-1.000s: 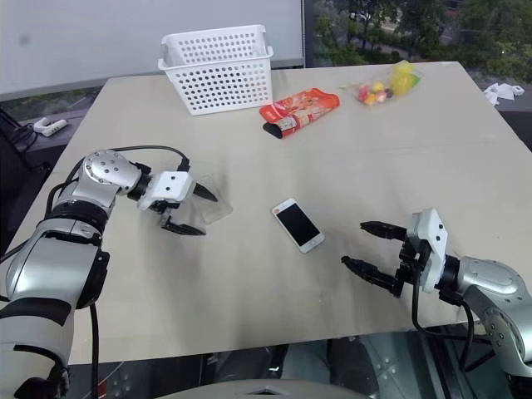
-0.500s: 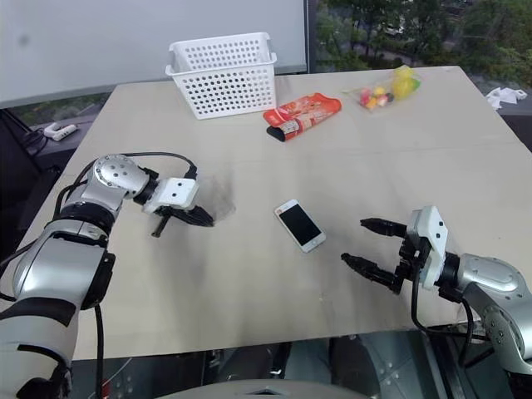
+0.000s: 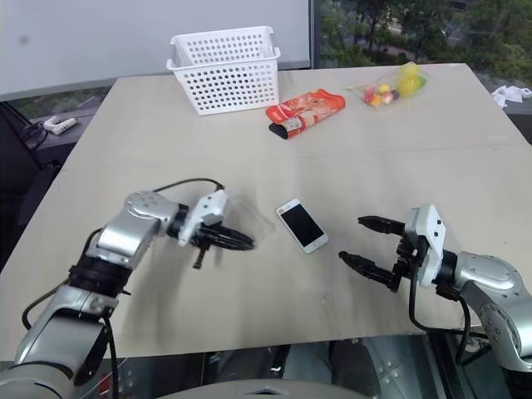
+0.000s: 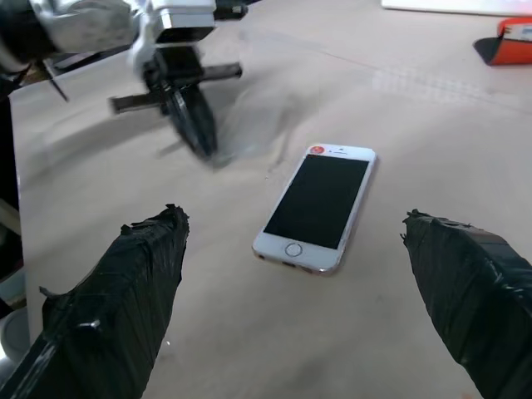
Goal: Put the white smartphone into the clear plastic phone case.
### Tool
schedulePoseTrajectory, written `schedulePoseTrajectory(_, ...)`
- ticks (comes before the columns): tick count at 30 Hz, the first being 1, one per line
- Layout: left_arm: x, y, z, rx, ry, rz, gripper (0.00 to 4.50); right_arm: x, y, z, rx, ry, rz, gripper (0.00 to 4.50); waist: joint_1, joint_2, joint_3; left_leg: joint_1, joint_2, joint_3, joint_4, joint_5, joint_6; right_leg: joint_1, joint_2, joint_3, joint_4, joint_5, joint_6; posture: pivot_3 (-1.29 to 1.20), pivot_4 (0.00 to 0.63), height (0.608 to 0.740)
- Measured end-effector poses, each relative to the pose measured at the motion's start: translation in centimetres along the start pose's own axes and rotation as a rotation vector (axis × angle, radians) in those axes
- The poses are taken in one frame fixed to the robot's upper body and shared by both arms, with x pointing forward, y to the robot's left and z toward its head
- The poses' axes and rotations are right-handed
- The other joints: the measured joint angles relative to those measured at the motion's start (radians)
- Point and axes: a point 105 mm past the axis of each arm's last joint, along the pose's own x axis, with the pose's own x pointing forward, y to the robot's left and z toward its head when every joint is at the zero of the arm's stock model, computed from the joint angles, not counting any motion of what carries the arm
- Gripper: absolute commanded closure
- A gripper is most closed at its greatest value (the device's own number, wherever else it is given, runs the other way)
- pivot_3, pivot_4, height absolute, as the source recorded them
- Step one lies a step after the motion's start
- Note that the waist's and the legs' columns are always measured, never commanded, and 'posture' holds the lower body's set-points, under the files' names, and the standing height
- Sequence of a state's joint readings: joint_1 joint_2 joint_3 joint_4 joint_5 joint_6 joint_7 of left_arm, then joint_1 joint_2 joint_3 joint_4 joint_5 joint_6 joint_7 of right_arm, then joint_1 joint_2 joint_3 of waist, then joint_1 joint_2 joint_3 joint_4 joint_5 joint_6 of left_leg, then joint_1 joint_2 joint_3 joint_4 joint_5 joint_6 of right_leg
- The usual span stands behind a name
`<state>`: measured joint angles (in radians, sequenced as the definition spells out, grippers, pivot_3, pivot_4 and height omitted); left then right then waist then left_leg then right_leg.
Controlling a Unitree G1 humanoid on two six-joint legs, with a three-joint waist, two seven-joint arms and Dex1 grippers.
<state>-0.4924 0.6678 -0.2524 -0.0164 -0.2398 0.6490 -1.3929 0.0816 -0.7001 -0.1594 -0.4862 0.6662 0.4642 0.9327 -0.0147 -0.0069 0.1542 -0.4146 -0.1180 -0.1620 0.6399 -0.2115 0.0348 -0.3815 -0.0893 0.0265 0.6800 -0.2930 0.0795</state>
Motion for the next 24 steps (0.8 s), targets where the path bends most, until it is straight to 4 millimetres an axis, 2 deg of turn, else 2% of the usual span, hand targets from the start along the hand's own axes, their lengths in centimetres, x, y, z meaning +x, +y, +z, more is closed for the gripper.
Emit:
schedulePoseTrajectory(3,1.6,-2.6,1.4,-0.081,-0.010,-0.014,4.45,0.1,-0.3,0.2,-0.013,-0.006,-0.002,0.00,0.001,0.000,0.000,0.001,0.000,0.000,0.000,0.000,0.000,0.001,0.000,0.000,0.000,0.000,0.000,0.00,0.150,0.740)
schedulePoseTrajectory(8,4.6,-3.3,1.7,-0.257,-0.034,0.091,4.45,0.3,-0.4,0.0,-0.014,0.000,-0.001,0.00,0.005,-0.001,0.001,0.001,0.000,0.000,0.000,0.000,0.000,0.002,0.000,-0.002,-0.001,0.000,0.000,0.00,0.150,0.740)
schedulePoseTrajectory(11,5.2,-3.2,1.3,-0.301,-0.021,0.135,4.45,0.5,-0.3,0.0,-0.013,-0.001,0.003,0.00,0.004,-0.001,0.001,0.001,0.000,0.001,0.000,0.000,0.000,0.001,0.000,-0.002,-0.001,0.000,0.000,0.00,0.150,0.740)
schedulePoseTrajectory(13,5.0,-3.5,1.0,-0.280,-0.009,0.189,3.89,0.5,-0.4,-0.1,-0.013,0.001,0.000,0.00,0.002,-0.001,0.001,0.002,0.000,0.003,-0.001,0.000,0.000,0.001,-0.001,-0.001,-0.001,0.000,0.000,0.00,0.150,0.740)
schedulePoseTrajectory(16,4.4,-3.4,1.2,-0.217,-0.024,0.217,2.68,0.5,-0.4,-0.1,-0.017,0.003,-0.002,0.00,0.007,-0.001,0.000,0.002,0.000,0.002,-0.001,0.000,-0.001,0.001,-0.001,0.000,-0.002,0.000,0.000,0.00,0.150,0.740)
schedulePoseTrajectory(18,4.3,-2.9,2.8,-0.141,-0.116,0.224,1.72,0.5,-0.4,-0.1,-0.019,0.000,-0.003,0.00,0.017,-0.001,0.001,0.001,0.000,0.002,-0.001,0.000,-0.001,0.001,-0.002,0.000,-0.002,0.000,0.000,0.00,0.150,0.740)
schedulePoseTrajectory(19,3.9,-2.6,4.2,-0.067,-0.181,0.218,1.30,0.5,-0.4,-0.1,-0.020,-0.002,-0.003,0.00,0.025,-0.001,0.001,0.001,0.000,0.003,-0.001,0.000,-0.001,0.001,-0.002,0.000,-0.003,0.000,0.000,0.00,0.150,0.740)
schedulePoseTrajectory(22,2.1,-2.3,5.6,0.140,-0.211,0.178,1.30,0.6,-0.5,0.0,-0.025,-0.009,-0.003,0.00,0.028,-0.001,0.001,0.001,0.000,0.003,-0.002,0.000,-0.001,0.000,-0.002,0.000,-0.003,0.000,-0.001,0.00,0.150,0.740)
schedulePoseTrajectory(24,0.6,-2.1,5.2,0.279,-0.166,0.129,1.30,0.6,-0.5,-0.1,-0.025,-0.009,-0.005,0.00,0.025,-0.001,0.001,0.001,0.000,0.006,-0.004,0.001,-0.002,-0.002,-0.002,0.000,-0.003,0.000,-0.001,0.00,0.150,0.740)
